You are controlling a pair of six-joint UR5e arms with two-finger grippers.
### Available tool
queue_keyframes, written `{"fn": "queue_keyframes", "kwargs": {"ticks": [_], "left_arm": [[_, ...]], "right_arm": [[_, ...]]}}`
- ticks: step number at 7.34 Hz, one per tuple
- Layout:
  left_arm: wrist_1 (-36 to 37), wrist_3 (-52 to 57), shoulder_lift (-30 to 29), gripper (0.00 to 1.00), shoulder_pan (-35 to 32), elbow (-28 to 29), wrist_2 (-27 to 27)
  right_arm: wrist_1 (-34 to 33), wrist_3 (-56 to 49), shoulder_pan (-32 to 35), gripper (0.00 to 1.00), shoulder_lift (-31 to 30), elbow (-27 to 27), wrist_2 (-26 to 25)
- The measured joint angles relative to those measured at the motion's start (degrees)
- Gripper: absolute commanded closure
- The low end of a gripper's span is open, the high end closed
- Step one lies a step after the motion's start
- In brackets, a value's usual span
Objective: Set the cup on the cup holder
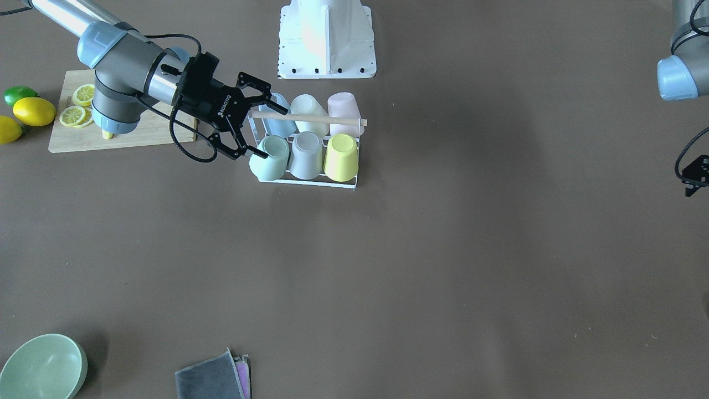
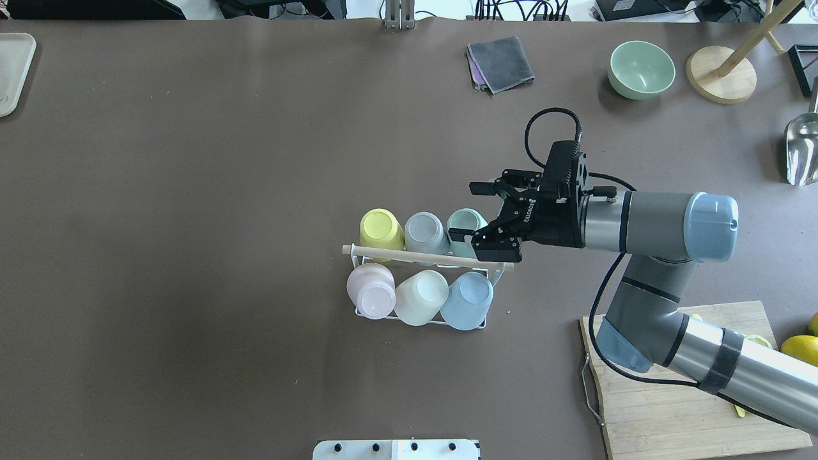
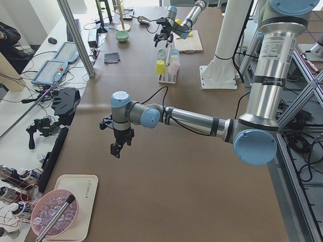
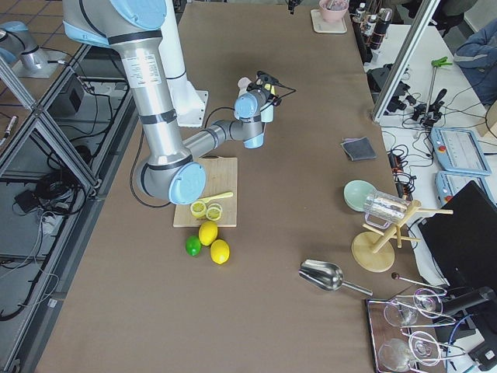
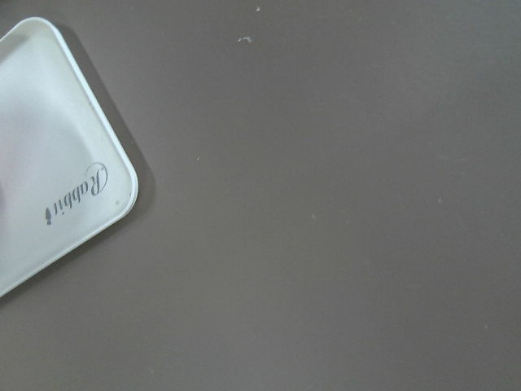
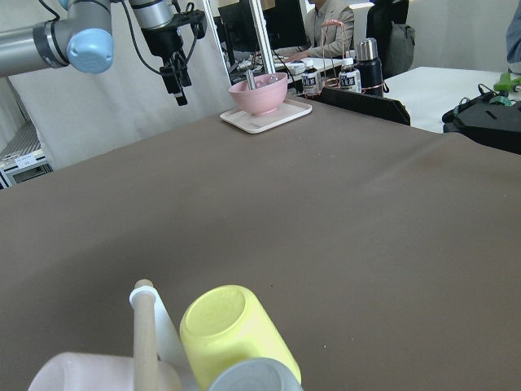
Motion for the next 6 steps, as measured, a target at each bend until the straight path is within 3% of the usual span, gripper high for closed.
{"fn": "queue_keyframes", "kwargs": {"ticks": [3,5,6], "left_arm": [[0.94,2.43,9.13,0.02,-15.01,0.77,-11.46],[1.11,5.3,13.01,0.02,-23.13,0.09,-15.85],[1.83,5.48,13.77,0.02,-23.01,-0.19,-16.09]], "right_arm": [[-19.49,-0.52,11.53,0.0,-1.08,6.63,17.73],[-35.81,-0.47,21.74,0.0,-2.98,7.7,29.88],[-44.02,-0.29,25.18,0.0,-5.04,8.21,31.03]]}}
